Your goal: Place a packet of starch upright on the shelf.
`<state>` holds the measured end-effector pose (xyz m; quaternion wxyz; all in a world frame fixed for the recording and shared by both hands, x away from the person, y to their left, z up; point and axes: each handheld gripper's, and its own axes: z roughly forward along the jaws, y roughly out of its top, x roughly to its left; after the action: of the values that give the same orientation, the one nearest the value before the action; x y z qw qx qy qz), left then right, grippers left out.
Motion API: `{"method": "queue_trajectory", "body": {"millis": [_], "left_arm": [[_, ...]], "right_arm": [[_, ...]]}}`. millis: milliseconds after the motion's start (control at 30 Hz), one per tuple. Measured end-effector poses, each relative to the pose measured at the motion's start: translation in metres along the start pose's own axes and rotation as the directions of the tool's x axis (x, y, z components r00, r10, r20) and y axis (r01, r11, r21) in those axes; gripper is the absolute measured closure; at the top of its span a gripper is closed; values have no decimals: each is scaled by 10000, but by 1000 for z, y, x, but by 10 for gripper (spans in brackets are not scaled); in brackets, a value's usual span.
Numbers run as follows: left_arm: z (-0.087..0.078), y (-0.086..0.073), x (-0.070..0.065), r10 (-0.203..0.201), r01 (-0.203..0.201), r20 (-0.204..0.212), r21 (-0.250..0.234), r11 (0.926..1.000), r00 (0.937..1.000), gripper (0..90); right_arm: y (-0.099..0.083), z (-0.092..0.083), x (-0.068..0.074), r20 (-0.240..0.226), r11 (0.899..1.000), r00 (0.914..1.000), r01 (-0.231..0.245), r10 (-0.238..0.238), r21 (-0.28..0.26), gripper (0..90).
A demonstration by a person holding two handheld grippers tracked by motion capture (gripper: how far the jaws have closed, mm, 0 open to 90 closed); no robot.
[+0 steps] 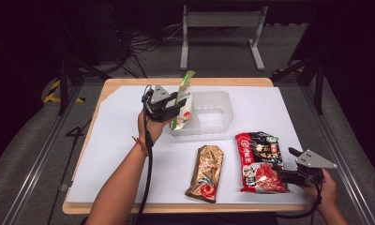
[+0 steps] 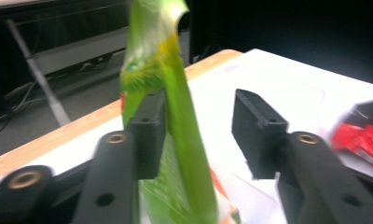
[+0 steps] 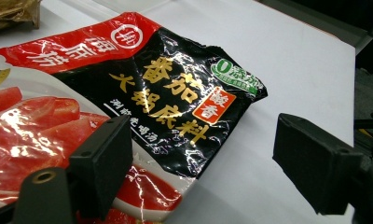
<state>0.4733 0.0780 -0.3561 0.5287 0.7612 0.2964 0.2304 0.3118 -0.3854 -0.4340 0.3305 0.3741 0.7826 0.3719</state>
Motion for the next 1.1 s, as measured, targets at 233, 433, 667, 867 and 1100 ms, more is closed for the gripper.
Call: {"method": "queue_trajectory", "body": {"millis": [233,433,667,867,1100], "left_arm": [[-15,-10,-11,996,-1008,377,323,9944,9943,508],[-12,-26,-26,2456,-2497,453,1708,9531,9683,710],[4,-38,-22,2762,-2780,462,2750,9204,9600,865],[18,-37,-21,2607,-2714,762,3084,9117,9624,900],[30,-35,-23,2953,-3065,880,3682,8778,9513,900]], "right_arm": [[0,0,0,50,10000,10000,6,-6,-18,197],[0,0,1,132,10000,9999,96,-96,-1,196],[0,0,1,135,9999,9999,105,-105,6,196],[0,0,1,142,9999,9998,99,-99,18,196],[0,0,1,120,9999,9999,116,-116,2,196]]}}
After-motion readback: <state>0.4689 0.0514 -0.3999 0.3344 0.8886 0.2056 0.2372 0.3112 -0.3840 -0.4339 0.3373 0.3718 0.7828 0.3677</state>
